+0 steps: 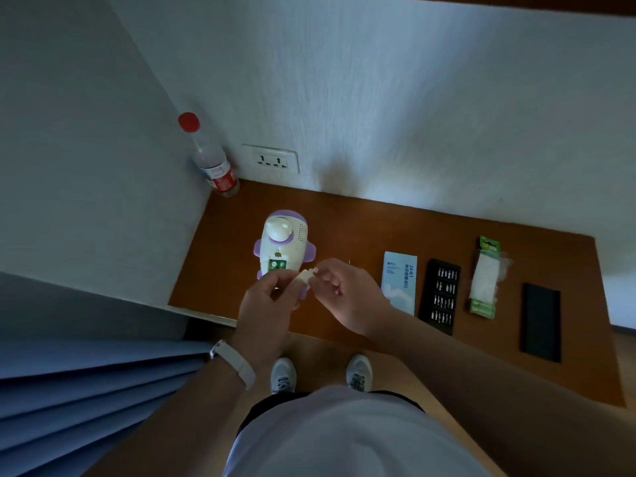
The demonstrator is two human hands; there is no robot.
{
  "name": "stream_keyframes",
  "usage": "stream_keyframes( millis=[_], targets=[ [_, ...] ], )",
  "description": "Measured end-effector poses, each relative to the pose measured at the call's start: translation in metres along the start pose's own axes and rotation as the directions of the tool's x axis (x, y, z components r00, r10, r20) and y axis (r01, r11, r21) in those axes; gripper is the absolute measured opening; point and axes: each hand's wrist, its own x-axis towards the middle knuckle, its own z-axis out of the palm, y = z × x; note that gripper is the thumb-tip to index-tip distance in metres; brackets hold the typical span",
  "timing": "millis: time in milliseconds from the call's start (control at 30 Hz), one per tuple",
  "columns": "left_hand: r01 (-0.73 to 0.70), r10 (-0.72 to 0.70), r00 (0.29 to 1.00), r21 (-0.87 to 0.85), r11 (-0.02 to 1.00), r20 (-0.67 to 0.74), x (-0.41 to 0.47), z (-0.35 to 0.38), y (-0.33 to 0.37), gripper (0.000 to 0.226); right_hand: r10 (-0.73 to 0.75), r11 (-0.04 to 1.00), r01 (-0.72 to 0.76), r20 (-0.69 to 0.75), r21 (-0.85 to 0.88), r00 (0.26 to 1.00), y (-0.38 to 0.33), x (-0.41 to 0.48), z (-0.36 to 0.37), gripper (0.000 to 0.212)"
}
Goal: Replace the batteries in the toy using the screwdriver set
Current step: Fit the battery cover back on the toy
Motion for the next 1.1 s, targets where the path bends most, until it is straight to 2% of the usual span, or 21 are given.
stream_keyframes(
  millis=[133,233,333,500,700,933,1100],
  targets=[
    [-0.04,0.039,0.999,0.119,0.992,0.008,0.01,-0.021,0.004,0.008,0.183,0.966,-0.179,-0.005,0.185,0.983,-0.014,0.018,0.011,0.014],
    [-0.11,0.115,0.993,0.232,0.967,-0.009,0.021,-0.036,0.0,0.004,0.219,0.955,-0.217,0.01,0.201,0.976,-0.026,0.03,0.018,0.011],
    [-0.149,0.157,0.988,0.311,0.939,-0.001,0.033,-0.047,-0.005,0.011,0.207,0.963,-0.203,-0.003,0.176,0.978,-0.034,0.037,0.025,0.01],
    [-0.134,0.125,0.991,0.29,0.947,0.051,0.05,-0.056,-0.014,0.018,0.217,0.969,-0.209,-0.051,0.132,0.975,-0.036,0.048,0.032,0.004],
    [-0.049,0.033,0.993,0.138,0.989,0.113,0.065,-0.062,-0.021,0.017,0.235,0.967,-0.226,-0.071,0.117,0.969,-0.027,0.052,0.037,0.019],
    [-0.08,0.047,0.982,0.18,0.98,0.182,0.072,-0.067,-0.02,0.009,0.314,0.944,-0.305,-0.058,0.129,0.948,-0.024,0.056,0.044,0.017],
    [-0.111,0.059,0.975,0.245,0.963,0.212,0.077,-0.069,-0.027,0.018,0.319,0.944,-0.311,-0.059,0.112,0.946,-0.026,0.054,0.045,0.022]
  ],
)
